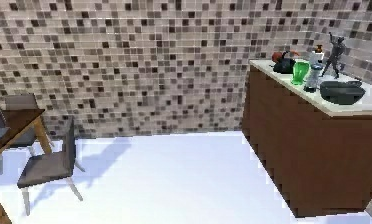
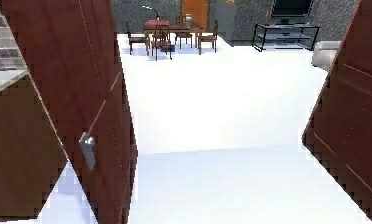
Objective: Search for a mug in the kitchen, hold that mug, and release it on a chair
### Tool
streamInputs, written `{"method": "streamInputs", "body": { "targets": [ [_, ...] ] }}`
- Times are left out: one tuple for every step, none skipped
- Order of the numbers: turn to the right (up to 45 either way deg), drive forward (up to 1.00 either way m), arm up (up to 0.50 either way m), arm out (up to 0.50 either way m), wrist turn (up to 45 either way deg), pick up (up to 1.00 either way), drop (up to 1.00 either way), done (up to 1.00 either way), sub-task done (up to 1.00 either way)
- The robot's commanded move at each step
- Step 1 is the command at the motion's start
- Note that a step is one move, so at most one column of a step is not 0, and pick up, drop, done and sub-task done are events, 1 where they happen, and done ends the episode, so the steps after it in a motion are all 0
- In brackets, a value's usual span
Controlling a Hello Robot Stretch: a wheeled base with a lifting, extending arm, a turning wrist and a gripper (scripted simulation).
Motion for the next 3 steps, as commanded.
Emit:
{"method": "streamInputs", "body": {
  "targets": [
    [0.0,0.65,0.00,0.00,0.0,0.00,0.00,0.00,0.00],
    [45.0,0.00,0.00,0.00,0.0,0.00,0.00,0.00,0.00],
    [0.0,0.30,0.00,0.00,0.0,0.00,0.00,0.00,0.00]
  ]
}}
